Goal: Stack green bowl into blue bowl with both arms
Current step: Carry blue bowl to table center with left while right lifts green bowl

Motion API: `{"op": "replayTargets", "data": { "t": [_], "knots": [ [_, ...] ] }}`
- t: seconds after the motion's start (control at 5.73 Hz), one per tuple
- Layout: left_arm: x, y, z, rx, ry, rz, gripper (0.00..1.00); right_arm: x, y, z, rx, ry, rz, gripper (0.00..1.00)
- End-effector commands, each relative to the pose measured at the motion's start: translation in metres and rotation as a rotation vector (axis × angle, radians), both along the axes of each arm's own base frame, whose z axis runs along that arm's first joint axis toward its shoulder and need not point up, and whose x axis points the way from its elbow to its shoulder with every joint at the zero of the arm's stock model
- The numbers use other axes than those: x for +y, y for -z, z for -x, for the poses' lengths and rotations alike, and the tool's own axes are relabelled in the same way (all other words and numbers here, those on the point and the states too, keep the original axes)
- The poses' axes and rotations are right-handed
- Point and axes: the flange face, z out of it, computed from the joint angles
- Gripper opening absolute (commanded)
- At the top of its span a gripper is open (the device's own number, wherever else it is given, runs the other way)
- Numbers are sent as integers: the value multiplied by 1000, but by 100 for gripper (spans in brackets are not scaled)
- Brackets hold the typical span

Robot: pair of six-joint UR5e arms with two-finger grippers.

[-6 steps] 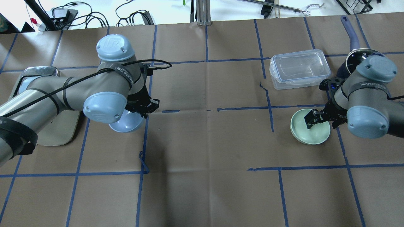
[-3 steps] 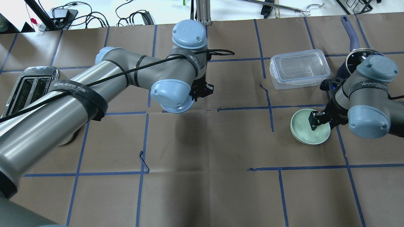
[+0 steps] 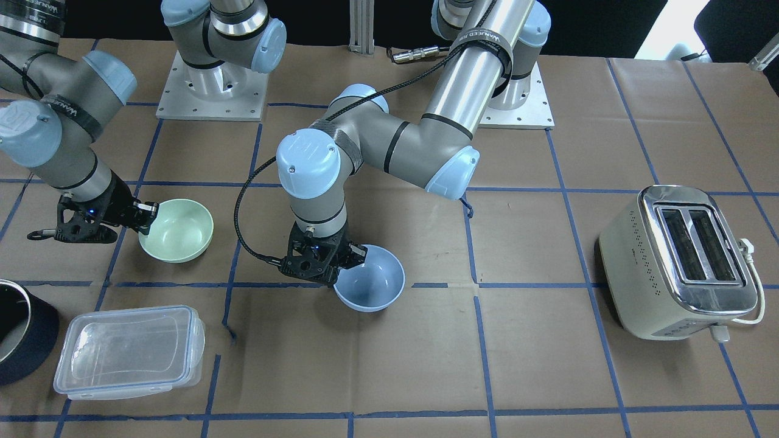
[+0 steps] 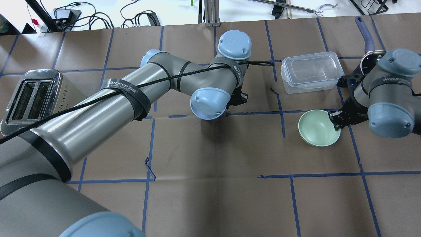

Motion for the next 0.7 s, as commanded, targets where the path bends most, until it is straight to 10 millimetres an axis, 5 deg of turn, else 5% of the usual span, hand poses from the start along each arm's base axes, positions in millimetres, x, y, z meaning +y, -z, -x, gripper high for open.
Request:
{"op": "replayTargets", "data": {
  "t": [0.0, 0.17, 0.35, 0.52],
  "knots": [
    [6, 6, 7, -3, 12, -17, 40, -5, -27, 0, 4, -1, 13, 1],
    [12, 1, 12, -4, 19, -13, 98, -7, -59, 0, -12, 6, -30, 1],
    [14, -20, 8, 4, 18, 2, 98, -16, -104, 4, -23, 8, -65, 1],
    [11, -64, -10, 19, 21, 32, 98, -27, -151, 6, -34, 5, -95, 1]
  ]
}}
